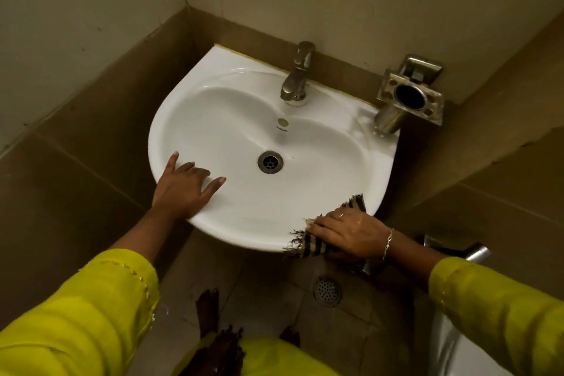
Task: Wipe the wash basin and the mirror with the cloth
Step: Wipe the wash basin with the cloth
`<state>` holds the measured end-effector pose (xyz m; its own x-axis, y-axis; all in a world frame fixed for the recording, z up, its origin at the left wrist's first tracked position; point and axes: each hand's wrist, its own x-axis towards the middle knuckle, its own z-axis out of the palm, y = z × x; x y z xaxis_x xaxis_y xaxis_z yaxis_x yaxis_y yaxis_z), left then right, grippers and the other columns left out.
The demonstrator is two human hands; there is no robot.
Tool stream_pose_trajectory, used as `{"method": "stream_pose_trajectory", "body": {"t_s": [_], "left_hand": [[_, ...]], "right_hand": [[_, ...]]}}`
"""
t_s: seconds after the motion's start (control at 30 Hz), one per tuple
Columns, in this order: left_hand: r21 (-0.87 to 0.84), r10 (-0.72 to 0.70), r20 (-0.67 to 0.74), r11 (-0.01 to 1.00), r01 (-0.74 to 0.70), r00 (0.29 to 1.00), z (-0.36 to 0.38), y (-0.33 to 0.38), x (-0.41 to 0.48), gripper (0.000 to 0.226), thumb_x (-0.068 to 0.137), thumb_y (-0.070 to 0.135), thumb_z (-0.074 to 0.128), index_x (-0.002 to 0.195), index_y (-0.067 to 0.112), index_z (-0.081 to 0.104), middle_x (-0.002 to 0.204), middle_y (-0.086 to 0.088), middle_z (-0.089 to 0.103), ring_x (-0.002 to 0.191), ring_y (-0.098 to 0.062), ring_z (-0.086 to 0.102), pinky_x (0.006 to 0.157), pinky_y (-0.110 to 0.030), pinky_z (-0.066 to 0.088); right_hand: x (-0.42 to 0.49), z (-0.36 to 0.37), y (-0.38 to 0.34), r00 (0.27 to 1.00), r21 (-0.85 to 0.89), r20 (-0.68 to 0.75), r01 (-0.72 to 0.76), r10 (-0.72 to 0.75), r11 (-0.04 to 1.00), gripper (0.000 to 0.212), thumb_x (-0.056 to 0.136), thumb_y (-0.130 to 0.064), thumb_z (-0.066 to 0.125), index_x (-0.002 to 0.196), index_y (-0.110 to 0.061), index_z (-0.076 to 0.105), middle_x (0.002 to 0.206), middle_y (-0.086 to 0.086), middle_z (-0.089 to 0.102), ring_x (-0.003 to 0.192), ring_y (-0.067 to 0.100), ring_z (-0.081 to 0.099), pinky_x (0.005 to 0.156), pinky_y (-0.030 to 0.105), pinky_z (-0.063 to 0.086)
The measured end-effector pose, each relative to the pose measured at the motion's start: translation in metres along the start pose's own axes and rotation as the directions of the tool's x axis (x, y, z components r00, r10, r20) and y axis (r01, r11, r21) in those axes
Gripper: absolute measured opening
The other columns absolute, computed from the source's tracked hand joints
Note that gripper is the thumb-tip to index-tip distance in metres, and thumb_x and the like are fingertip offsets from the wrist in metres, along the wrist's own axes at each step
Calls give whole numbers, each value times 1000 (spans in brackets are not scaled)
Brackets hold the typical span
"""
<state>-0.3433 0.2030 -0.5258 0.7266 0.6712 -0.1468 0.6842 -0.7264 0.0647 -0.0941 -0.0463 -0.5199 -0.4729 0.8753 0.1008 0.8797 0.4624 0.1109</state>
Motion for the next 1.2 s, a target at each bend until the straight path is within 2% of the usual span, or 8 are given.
{"method": "stream_pose_trajectory", "body": {"t_s": [0.07, 0.27, 0.4, 0.5, 0.57, 0.73, 0.97, 1.2], "left_hand": [[1, 1, 2, 1000, -1, 1000, 0, 0, 0, 99, 75, 69, 1, 119, 9, 67, 124, -7, 70, 133, -23, 50, 120, -40, 1], [35, 24, 47, 999, -25, 999, -1, 3, 1, 104, 71, 68, -4, 123, 9, 63, 128, -6, 67, 137, -22, 45, 121, -42, 1], [42, 32, 57, 999, -34, 998, 2, 0, 3, 105, 70, 69, -4, 123, 9, 63, 129, -7, 66, 137, -24, 44, 121, -42, 1], [34, 39, 34, 999, -40, 999, 6, -1, 5, 103, 71, 69, 0, 121, 8, 65, 126, -9, 68, 135, -26, 48, 121, -44, 4], [29, 35, 18, 999, -36, 999, 7, -2, 4, 103, 71, 69, 0, 120, 6, 66, 124, -10, 69, 133, -27, 49, 120, -44, 5], [36, 22, 43, 999, -23, 999, 4, -2, 4, 105, 70, 70, -2, 121, 9, 65, 127, -7, 68, 135, -25, 47, 121, -42, 5], [55, -17, 126, 998, 10, 992, -5, 3, 5, 114, 61, 72, -13, 138, 19, 51, 149, -1, 48, 146, -17, 30, 121, -40, -2], [-14, -80, 128, 997, 82, 989, -8, 7, 7, 116, 57, 74, -15, 143, 24, 45, 157, 1, 35, 149, -14, 22, 122, -37, -1]], "right_hand": [[-9, 1, 11, 998, 5, 63, 17, -17, 1000, 43, 91, -39, 44, 121, -10, 44, 100, 8, 68, 81, 21, 65, 71, 30, 53], [-16, -8, 26, 978, 37, 204, -54, 46, 998, 50, 95, -50, 19, 121, -14, 44, 106, 6, 67, 89, 20, 65, 79, 30, 51], [-11, -15, -9, 913, 70, 96, -404, 397, 912, 58, 90, -61, 22, 111, -21, 58, 111, 1, 66, 110, 22, 58, 94, 43, 44], [12, -19, -51, 454, 247, -98, -851, 886, 463, 40, 88, -41, 38, 108, -17, 62, 124, 9, 57, 123, 29, 45, 99, 49, 37], [34, -18, -69, 149, 321, -47, -934, 988, 156, 40, 86, -32, 49, 120, -13, 56, 141, 16, 38, 134, 36, 28, 103, 53, 30], [62, -4, -71, -157, 301, 124, -935, 980, -188, 64, 87, -25, 53, 143, -11, 25, 153, 23, -1, 141, 40, -2, 110, 53, 17], [52, 8, -51, -178, 321, 103, -925, 979, -202, 72, 83, -18, 59, 143, -4, 21, 153, 23, 2, 140, 42, 1, 112, 46, 16], [24, 6, 5, 17, 177, 123, -984, 992, -5, 75, 88, -30, 50, 145, -6, 9, 153, 23, -1, 140, 40, 0, 115, 40, 6]]}}
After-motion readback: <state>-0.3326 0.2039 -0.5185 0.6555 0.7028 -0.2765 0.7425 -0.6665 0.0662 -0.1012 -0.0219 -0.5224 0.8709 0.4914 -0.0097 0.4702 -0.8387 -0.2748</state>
